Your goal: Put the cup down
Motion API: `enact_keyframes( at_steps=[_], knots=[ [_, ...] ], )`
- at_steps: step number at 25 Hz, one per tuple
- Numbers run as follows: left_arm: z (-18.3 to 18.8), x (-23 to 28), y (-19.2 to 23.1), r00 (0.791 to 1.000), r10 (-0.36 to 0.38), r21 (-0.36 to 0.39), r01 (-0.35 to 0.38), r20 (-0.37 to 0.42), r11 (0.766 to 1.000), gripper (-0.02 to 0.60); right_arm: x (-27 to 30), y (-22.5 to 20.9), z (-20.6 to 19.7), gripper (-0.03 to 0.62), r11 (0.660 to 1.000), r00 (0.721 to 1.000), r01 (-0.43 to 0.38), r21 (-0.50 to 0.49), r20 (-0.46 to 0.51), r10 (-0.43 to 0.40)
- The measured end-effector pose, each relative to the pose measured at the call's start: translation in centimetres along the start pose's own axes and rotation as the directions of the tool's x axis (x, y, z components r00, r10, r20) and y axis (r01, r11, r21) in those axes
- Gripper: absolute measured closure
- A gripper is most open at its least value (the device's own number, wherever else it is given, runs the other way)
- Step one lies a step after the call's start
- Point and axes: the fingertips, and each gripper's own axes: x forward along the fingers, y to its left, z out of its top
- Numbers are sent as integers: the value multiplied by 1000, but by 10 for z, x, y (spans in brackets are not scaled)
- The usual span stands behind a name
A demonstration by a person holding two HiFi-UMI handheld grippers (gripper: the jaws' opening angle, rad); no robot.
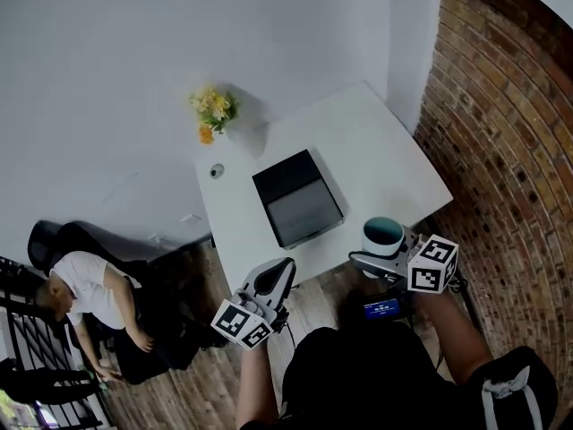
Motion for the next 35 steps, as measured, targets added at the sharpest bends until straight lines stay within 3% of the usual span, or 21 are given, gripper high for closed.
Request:
enact_keyframes(
  at_steps=[8,19,25,35],
  knots=[
    [6,12,35,998,58,-30,-58,-4,998,574,32,-15,5,187,999,998,-44,17,-45,45],
    [14,20,45,999,-23,5,23,-43,1000,574,61,-13,13,187,1000,999,-23,7,-34,23],
    [20,14,48,999,-48,-20,48,-15,999,574,79,-1,11,187,1000,999,-26,18,-38,27],
    [24,13,47,998,-68,8,68,-10,998,574,89,5,9,187,1000,998,-21,-6,-60,20]
  ],
)
